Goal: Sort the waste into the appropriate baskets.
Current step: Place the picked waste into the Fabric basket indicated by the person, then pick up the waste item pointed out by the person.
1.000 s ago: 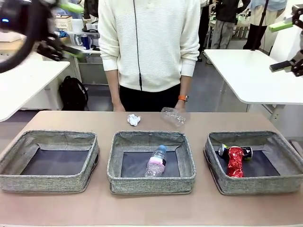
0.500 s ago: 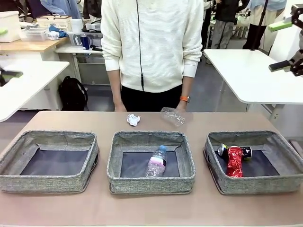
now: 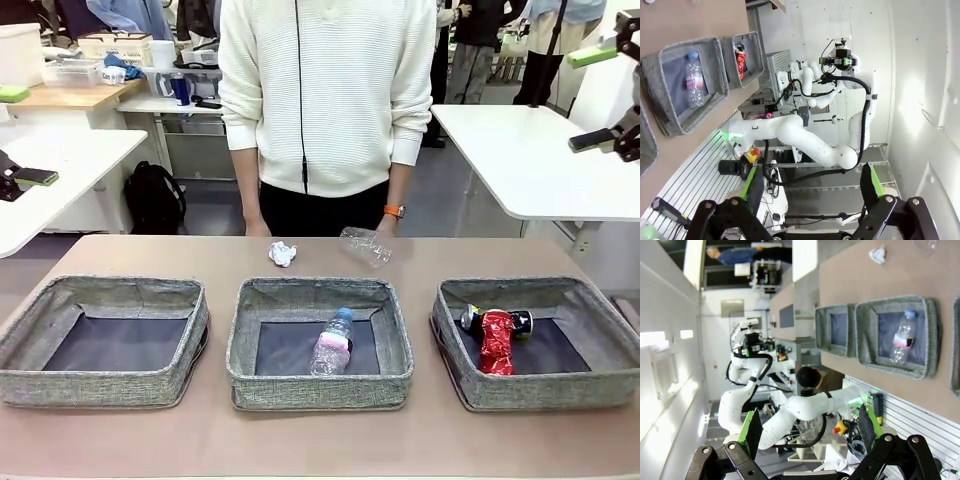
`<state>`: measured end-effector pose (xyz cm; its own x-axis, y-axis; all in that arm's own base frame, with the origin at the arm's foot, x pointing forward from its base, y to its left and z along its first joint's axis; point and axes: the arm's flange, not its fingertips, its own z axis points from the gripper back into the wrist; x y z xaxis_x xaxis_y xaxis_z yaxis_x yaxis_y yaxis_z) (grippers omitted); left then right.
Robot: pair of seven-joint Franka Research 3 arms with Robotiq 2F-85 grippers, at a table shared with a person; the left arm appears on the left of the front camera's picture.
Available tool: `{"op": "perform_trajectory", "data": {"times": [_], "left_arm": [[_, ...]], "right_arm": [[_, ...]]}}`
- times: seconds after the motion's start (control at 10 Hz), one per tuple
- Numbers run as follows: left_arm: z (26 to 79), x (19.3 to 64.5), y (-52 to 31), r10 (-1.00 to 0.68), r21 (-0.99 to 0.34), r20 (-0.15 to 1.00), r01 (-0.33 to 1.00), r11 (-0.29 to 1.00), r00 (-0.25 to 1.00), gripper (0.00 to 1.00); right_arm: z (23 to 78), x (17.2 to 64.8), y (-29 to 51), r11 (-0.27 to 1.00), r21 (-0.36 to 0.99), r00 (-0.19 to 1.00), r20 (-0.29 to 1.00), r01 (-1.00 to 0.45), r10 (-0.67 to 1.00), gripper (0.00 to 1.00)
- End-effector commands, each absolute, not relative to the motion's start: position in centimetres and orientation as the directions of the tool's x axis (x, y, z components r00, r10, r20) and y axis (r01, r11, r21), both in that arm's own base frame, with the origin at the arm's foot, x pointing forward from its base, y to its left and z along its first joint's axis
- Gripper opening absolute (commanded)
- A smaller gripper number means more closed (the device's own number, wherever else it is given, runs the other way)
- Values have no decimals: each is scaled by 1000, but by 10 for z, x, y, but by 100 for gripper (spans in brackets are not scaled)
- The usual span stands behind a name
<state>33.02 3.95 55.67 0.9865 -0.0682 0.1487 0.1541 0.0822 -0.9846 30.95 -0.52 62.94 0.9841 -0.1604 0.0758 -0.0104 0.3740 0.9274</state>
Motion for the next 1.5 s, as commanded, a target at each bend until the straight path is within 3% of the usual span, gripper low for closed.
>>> {"op": "perform_trajectory", "data": {"times": [0.0, 1.4], "left_arm": [[562, 330, 42, -69, -988, 141, 145, 56, 988, 100], [562, 330, 42, -69, -988, 141, 145, 56, 988, 100]], "right_arm": [[631, 310, -6, 362, 932, 985, 88, -28, -150, 100], [631, 310, -6, 362, 932, 985, 88, -28, -150, 100]]}}
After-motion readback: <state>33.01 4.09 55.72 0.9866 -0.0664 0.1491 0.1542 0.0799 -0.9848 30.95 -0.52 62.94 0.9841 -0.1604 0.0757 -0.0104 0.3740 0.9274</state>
